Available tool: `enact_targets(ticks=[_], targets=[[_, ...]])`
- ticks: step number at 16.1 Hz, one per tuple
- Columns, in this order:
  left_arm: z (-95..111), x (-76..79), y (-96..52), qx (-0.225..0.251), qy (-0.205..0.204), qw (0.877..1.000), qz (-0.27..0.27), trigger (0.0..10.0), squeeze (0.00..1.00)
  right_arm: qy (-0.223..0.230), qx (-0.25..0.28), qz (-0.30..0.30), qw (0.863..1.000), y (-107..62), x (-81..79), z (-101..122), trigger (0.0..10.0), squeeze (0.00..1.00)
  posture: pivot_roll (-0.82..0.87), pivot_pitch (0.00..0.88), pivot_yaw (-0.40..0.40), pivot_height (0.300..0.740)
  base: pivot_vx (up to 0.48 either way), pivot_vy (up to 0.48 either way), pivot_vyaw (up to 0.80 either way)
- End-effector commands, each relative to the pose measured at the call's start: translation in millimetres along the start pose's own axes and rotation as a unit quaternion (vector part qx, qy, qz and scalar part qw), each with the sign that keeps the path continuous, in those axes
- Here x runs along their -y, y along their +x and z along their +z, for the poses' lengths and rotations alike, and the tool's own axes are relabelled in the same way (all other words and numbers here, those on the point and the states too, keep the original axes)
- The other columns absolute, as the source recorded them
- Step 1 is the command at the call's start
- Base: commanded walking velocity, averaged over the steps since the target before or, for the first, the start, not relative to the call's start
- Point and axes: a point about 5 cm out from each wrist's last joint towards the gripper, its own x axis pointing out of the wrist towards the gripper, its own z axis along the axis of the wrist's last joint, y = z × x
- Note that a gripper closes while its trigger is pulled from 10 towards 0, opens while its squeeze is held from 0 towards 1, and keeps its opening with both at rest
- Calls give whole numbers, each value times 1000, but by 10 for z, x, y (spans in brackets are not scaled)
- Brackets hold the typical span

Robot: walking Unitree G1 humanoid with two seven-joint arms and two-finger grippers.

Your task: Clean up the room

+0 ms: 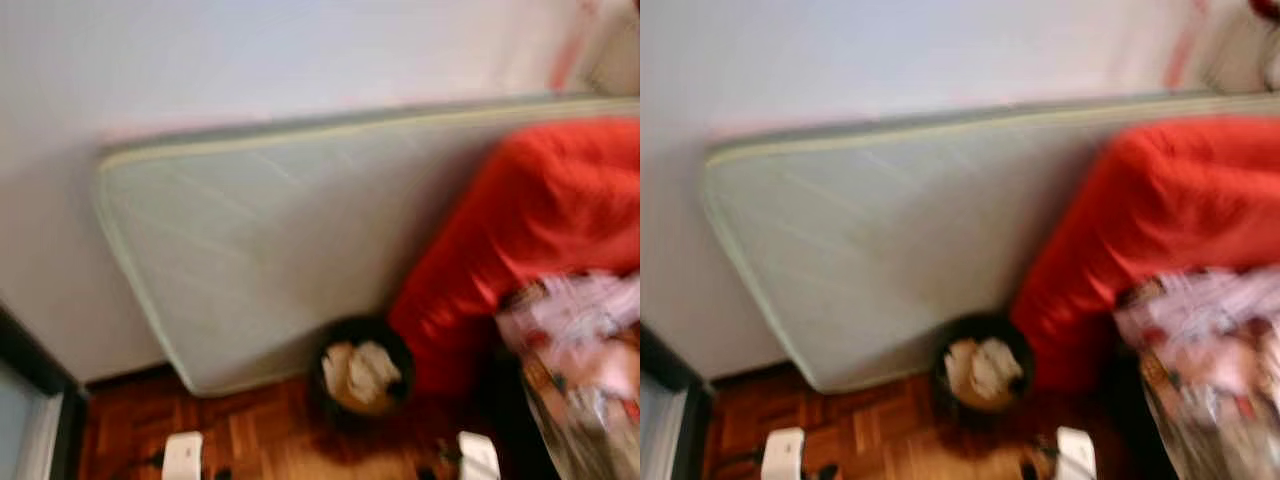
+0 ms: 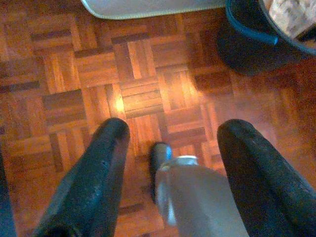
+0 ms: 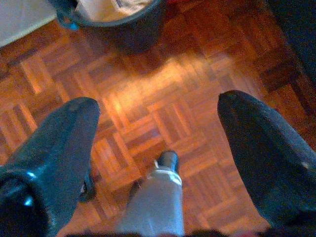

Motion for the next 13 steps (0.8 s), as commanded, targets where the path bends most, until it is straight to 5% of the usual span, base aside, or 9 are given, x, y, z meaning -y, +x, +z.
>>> enact_targets(ticks=[1,5,13], targets=[[-46,8,-9,-8,0,1000,0,10000,0,0,-5,-4,1000,-13,30,-36,10000,0,113,35,-47,740,0,0,0],[-46,20,-7,-8,-2,1000,-2,10000,0,-1,-9,-6,1000,-14,40,-39,10000,0,114,34,-51,740,0,0,-103],[-46,6,-4,-18,19,1000,-3,10000,0,-7,-15,-3,1000,-11,28,-45,10000,0,115,12,-38,740,0,0,-772]])
